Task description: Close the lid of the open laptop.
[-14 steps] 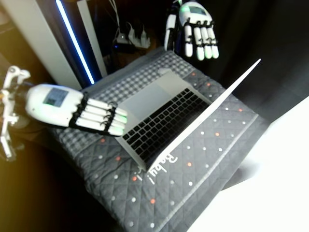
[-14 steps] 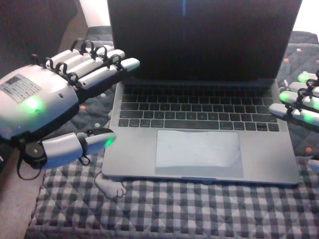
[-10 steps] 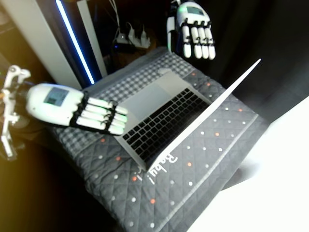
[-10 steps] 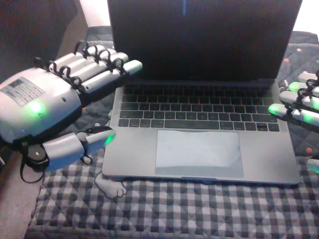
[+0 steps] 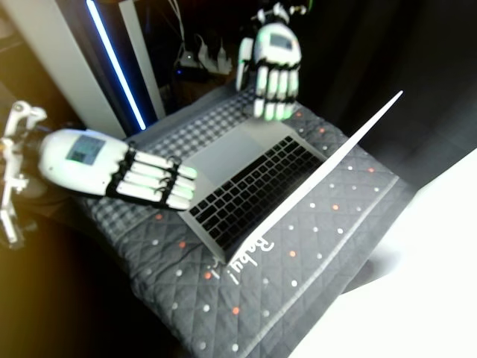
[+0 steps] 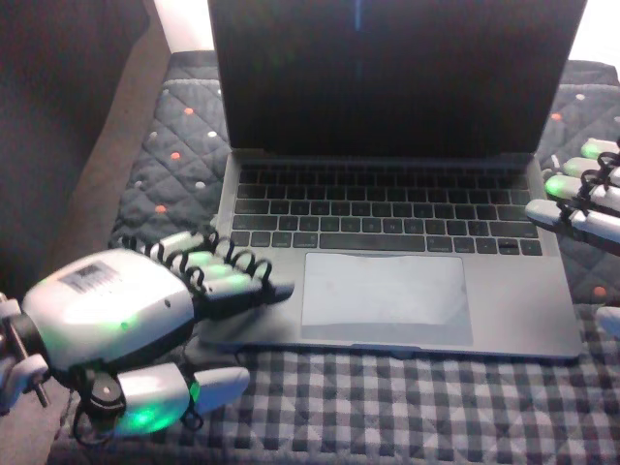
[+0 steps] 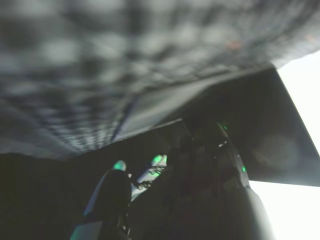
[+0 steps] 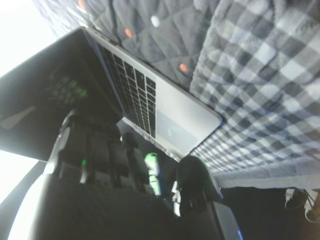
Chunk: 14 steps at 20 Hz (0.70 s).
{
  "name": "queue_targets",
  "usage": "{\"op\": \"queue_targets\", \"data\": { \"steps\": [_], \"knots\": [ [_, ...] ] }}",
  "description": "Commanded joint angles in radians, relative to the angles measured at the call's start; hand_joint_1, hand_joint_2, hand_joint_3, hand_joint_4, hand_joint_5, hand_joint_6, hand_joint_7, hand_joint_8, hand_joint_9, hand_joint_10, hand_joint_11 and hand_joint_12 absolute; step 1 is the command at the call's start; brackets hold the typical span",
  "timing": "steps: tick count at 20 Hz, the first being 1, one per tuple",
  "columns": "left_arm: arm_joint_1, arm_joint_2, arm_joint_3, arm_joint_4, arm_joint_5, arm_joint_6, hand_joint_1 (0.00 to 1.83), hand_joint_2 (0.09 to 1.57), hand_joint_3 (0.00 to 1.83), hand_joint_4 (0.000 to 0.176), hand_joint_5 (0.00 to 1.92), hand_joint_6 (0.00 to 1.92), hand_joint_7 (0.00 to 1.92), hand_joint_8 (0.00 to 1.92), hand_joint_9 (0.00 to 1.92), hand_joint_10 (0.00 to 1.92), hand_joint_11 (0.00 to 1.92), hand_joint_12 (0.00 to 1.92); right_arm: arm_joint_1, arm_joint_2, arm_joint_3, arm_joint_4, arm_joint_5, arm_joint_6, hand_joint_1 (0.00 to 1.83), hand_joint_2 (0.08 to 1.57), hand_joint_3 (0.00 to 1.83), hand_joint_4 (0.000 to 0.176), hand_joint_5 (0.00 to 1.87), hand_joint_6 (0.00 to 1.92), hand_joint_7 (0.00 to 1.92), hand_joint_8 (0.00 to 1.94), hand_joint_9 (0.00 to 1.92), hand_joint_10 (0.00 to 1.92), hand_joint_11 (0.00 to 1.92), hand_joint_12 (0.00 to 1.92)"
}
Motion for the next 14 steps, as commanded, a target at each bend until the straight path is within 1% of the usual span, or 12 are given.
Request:
{"op": "queue_targets", "data": {
  "steps": [1,2,3,4,5,7,8,9,10,12,13,14],
  "knots": [
    [-0.003,-0.006,0.003,0.000,-0.103,-0.011,0.31,1.44,0.00,0.000,0.31,0.03,0.34,0.01,0.13,0.49,0.00,1.24,0.008,0.010,-0.001,0.011,0.118,-0.004,0.00,1.46,0.00,0.014,0.00,0.00,0.00,0.00,0.00,0.00,0.00,0.00],
    [0.001,-0.012,0.003,0.000,-0.097,-0.011,0.32,1.44,0.00,0.000,0.29,0.02,0.34,0.01,0.12,0.52,0.00,1.05,0.008,0.010,-0.001,0.011,0.118,-0.004,0.00,1.46,0.00,0.022,0.00,0.00,0.00,0.00,0.00,0.00,0.00,0.00],
    [0.006,-0.020,0.004,0.000,-0.090,-0.014,0.29,1.44,0.00,0.000,0.29,0.01,0.34,0.01,0.13,0.52,0.00,0.97,0.008,0.010,-0.001,0.011,0.118,-0.004,0.00,1.45,0.00,0.026,0.00,0.00,0.00,0.00,0.00,0.00,0.00,0.00],
    [0.009,-0.025,0.007,0.000,-0.084,-0.018,0.25,1.44,0.00,0.001,0.27,0.01,0.33,0.01,0.12,0.51,0.00,0.79,0.008,0.010,-0.001,0.011,0.119,-0.003,0.01,1.47,0.01,0.016,0.00,0.00,0.00,0.00,0.00,0.00,0.00,0.00],
    [0.012,-0.033,0.015,0.000,-0.077,-0.031,0.26,1.43,0.00,0.000,0.28,0.01,0.34,0.01,0.13,0.51,0.00,0.73,0.008,0.010,-0.001,0.011,0.119,-0.002,0.01,1.46,0.01,0.042,0.00,0.00,0.00,0.00,0.00,0.00,0.00,0.00],
    [0.020,-0.044,0.029,0.000,-0.069,-0.066,0.22,1.41,0.00,0.009,0.27,0.00,0.33,0.01,0.13,0.49,0.00,0.72,0.008,0.011,-0.001,0.011,0.123,0.000,0.04,1.46,0.00,0.023,0.00,0.00,0.00,0.00,0.00,0.00,0.00,0.00],
    [0.023,-0.044,0.027,0.000,-0.070,-0.067,0.21,1.41,0.00,0.022,0.26,0.00,0.32,0.00,0.12,0.49,0.00,0.72,0.008,0.012,-0.001,0.011,0.136,0.009,0.02,1.45,0.00,0.024,0.00,0.00,0.00,0.00,0.00,0.00,0.00,0.00],
    [0.024,-0.044,0.024,0.000,-0.073,-0.067,0.22,1.40,0.00,0.026,0.27,0.00,0.32,0.00,0.12,0.49,0.00,0.72,0.008,0.016,-0.001,0.010,0.171,0.020,0.01,1.43,0.00,0.055,0.00,0.00,0.00,0.00,0.00,0.00,0.00,0.00],
    [0.024,-0.044,0.024,0.000,-0.075,-0.067,0.26,1.40,0.00,0.017,0.28,0.01,0.31,0.00,0.12,0.48,0.00,0.72,0.008,0.017,-0.001,0.010,0.184,0.024,0.12,1.41,0.00,0.118,0.00,0.00,0.00,0.00,0.00,0.00,0.00,0.00],
    [0.025,-0.044,0.023,0.000,-0.077,-0.067,0.23,1.41,0.00,0.017,0.27,0.00,0.31,0.00,0.11,0.48,0.00,0.69,0.009,0.026,-0.001,0.008,0.244,0.032,0.13,1.42,0.00,0.150,0.00,0.00,0.00,0.00,0.00,0.00,0.00,0.00],
    [0.025,-0.044,0.023,0.000,-0.076,-0.067,0.25,1.41,0.00,0.010,0.28,0.01,0.31,0.01,0.11,0.48,0.00,0.70,0.010,0.029,0.001,0.008,0.262,0.032,0.12,1.41,0.00,0.085,0.00,0.00,0.00,0.00,0.00,0.00,0.00,0.00],
    [0.025,-0.045,0.023,0.000,-0.075,-0.067,0.27,1.40,0.00,0.002,0.29,0.01,0.33,0.01,0.12,0.48,0.00,0.75,0.034,0.032,0.002,0.009,0.271,0.032,0.26,1.41,0.00,0.067,0.00,0.00,0.00,0.00,0.00,0.00,0.00,0.00]
  ]
}}
